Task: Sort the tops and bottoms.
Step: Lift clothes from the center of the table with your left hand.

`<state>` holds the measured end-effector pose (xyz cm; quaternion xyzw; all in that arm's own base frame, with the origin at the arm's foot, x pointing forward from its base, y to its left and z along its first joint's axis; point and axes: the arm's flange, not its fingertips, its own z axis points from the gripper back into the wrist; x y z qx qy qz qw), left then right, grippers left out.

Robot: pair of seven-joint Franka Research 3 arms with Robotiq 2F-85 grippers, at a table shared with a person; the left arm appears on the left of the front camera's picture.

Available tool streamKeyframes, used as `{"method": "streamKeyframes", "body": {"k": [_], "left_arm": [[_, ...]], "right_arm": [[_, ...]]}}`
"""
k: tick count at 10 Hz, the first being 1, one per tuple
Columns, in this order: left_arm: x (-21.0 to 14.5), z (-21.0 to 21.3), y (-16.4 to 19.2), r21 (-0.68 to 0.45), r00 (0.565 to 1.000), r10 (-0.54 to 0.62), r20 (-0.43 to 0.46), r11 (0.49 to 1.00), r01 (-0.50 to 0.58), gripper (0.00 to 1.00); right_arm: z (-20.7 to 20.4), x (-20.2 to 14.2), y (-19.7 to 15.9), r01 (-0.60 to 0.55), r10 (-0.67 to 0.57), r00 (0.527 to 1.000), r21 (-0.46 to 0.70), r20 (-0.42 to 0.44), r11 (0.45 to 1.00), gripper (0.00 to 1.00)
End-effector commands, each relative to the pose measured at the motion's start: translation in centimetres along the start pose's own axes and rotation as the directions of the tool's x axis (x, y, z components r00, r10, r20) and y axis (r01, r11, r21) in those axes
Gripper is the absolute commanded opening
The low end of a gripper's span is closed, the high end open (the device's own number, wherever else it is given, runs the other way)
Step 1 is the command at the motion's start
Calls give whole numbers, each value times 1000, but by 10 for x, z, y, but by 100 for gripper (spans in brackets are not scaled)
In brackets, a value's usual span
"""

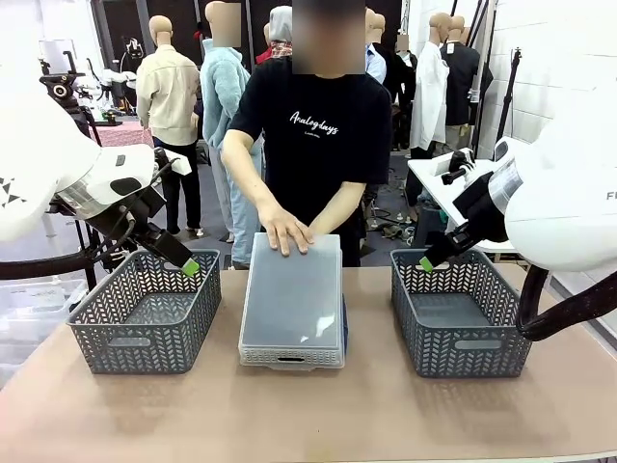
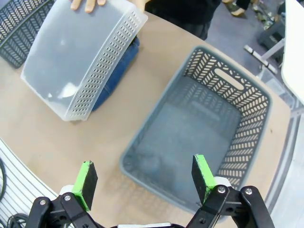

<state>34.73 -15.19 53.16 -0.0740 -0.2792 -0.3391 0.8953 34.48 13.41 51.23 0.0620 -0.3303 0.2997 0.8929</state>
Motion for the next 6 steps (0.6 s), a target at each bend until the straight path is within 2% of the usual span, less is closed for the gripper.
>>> {"method": "streamKeyframes", "body": {"k": [1, 6], "left_arm": [[0, 1, 1, -11, 1000, 4, 6, 1000, -4, 100], [0, 1, 1, -11, 1000, 4, 6, 1000, -4, 100]], "right_arm": [[-1, 1, 1, 9, -9, 1000, -1, 9, 1000, 100], [-1, 1, 1, 9, -9, 1000, -1, 9, 1000, 100]]}}
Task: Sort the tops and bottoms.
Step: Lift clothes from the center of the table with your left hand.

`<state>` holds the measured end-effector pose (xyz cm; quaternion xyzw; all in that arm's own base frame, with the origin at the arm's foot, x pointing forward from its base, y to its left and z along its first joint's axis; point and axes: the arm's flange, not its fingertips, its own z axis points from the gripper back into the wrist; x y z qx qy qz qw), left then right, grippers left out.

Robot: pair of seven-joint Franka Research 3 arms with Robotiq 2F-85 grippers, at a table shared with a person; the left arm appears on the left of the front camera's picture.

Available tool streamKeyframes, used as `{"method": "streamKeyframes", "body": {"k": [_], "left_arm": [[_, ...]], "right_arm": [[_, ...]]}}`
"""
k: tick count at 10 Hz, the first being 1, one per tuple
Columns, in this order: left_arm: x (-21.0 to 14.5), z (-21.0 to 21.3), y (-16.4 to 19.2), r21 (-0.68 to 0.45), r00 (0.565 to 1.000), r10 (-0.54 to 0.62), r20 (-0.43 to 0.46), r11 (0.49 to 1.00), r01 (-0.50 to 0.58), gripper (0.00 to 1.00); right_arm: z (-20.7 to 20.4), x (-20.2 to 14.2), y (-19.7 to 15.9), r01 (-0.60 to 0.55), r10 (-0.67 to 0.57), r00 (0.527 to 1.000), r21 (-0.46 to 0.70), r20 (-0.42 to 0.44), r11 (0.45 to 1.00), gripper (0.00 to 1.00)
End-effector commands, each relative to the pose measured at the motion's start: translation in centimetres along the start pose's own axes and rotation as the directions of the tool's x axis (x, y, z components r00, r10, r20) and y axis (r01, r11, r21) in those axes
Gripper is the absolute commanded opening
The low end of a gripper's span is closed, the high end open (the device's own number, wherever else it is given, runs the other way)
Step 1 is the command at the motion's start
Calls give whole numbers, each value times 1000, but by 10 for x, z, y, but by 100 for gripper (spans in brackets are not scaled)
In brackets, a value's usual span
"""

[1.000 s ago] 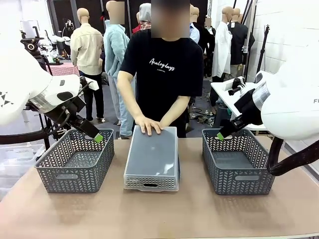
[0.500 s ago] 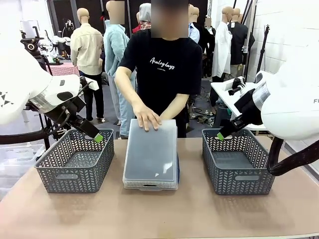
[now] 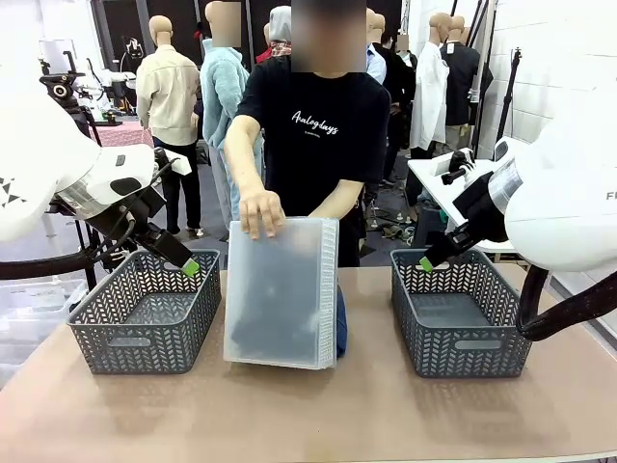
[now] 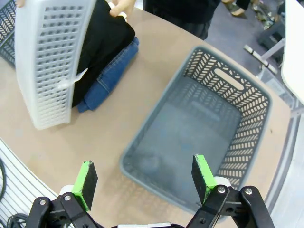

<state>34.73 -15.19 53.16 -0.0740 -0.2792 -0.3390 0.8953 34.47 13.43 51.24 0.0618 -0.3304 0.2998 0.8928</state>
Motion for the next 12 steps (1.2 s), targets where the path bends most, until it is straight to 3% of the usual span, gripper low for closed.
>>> {"method": "streamKeyframes", "body": {"k": [1, 12], "left_arm": [[0, 1, 1, -11, 1000, 4, 6, 1000, -4, 100], [0, 1, 1, -11, 1000, 4, 6, 1000, -4, 100]], "right_arm": [[-1, 1, 1, 10, -10, 1000, -1, 9, 1000, 100], [-1, 1, 1, 10, -10, 1000, -1, 9, 1000, 100]]}}
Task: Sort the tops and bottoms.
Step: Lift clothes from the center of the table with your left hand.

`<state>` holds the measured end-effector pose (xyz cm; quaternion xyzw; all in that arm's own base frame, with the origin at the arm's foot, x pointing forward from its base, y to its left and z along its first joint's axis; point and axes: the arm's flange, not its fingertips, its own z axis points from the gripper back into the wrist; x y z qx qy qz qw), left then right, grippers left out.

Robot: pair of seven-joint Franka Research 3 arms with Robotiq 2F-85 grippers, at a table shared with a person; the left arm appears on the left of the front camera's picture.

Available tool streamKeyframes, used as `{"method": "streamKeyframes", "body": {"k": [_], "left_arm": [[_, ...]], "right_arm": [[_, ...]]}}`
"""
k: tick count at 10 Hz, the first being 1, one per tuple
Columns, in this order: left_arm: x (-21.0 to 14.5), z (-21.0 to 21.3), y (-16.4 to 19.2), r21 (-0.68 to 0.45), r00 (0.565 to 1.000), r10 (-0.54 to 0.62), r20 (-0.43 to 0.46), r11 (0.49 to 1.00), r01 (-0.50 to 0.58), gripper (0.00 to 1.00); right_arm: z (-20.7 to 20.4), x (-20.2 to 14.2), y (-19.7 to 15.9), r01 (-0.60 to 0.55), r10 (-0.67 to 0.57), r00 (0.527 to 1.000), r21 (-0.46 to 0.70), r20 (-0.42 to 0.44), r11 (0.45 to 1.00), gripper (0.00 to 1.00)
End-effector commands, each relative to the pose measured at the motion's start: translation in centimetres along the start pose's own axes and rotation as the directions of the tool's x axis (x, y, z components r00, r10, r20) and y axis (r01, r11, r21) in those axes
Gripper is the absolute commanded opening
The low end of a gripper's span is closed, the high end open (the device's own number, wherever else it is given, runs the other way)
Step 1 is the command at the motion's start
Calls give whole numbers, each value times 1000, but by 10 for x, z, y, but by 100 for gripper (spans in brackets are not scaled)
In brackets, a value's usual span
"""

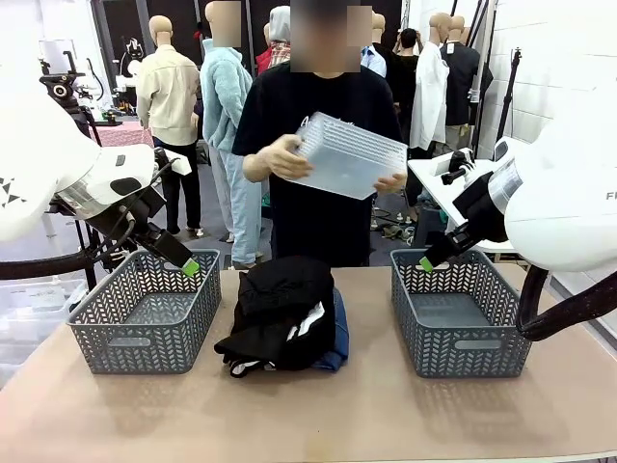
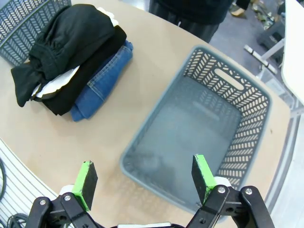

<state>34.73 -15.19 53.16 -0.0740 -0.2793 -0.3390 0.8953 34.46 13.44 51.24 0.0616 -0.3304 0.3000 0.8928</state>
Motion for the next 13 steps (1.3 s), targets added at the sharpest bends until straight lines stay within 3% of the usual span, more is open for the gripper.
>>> {"method": "streamKeyframes", "body": {"k": [1, 13], "left_arm": [[0, 1, 1, -11, 1000, 4, 6, 1000, -4, 100], [0, 1, 1, -11, 1000, 4, 6, 1000, -4, 100]], "right_arm": [[-1, 1, 0, 10, -10, 1000, -1, 9, 1000, 100], [-1, 1, 0, 10, -10, 1000, -1, 9, 1000, 100]]}}
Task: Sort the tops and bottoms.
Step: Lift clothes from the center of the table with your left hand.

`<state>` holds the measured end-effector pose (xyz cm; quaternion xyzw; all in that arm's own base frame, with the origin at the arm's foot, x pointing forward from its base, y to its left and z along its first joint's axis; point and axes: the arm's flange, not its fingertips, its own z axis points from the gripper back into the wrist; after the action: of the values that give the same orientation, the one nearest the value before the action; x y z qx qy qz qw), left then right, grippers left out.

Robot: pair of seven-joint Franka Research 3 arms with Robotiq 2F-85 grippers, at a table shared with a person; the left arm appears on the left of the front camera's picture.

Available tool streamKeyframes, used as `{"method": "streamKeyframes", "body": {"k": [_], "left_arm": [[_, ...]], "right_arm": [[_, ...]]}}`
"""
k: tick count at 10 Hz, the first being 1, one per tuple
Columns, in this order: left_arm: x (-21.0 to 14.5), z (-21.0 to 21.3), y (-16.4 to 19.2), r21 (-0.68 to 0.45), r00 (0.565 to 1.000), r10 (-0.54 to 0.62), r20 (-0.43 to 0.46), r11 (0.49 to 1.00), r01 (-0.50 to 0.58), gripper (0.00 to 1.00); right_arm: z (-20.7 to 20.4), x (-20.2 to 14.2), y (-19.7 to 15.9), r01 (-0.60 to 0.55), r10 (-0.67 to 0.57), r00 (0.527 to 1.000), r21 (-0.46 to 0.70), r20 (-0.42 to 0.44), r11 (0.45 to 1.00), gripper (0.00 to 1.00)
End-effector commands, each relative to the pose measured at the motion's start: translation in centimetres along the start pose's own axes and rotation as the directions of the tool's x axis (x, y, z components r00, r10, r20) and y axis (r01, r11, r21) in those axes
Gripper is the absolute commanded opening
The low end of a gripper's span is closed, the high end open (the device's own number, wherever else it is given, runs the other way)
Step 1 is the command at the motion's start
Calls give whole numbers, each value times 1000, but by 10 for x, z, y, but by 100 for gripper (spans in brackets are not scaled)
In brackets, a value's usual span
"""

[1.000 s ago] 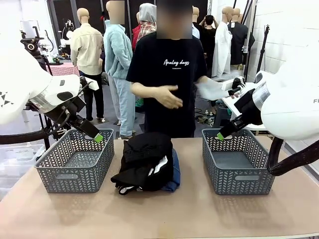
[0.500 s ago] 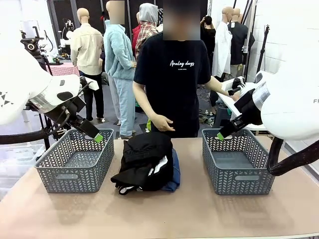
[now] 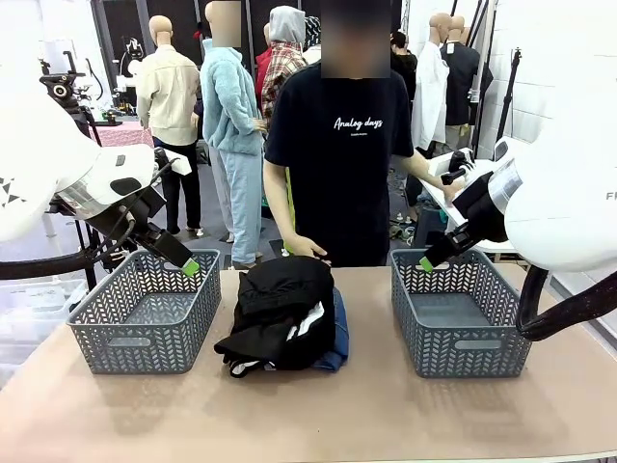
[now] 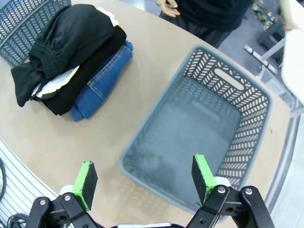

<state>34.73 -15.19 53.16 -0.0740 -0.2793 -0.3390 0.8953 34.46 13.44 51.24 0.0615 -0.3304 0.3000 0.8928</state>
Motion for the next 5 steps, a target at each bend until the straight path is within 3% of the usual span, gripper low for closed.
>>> {"method": "streamKeyframes", "body": {"k": [1, 5], "left_arm": [[0, 1, 1, -11, 1000, 4, 6, 1000, -4, 100], [0, 1, 1, -11, 1000, 4, 6, 1000, -4, 100]], "right_arm": [[-1, 1, 0, 10, -10, 1000, 0, 9, 1000, 100], [-1, 1, 0, 10, -10, 1000, 0, 9, 1000, 100]]}}
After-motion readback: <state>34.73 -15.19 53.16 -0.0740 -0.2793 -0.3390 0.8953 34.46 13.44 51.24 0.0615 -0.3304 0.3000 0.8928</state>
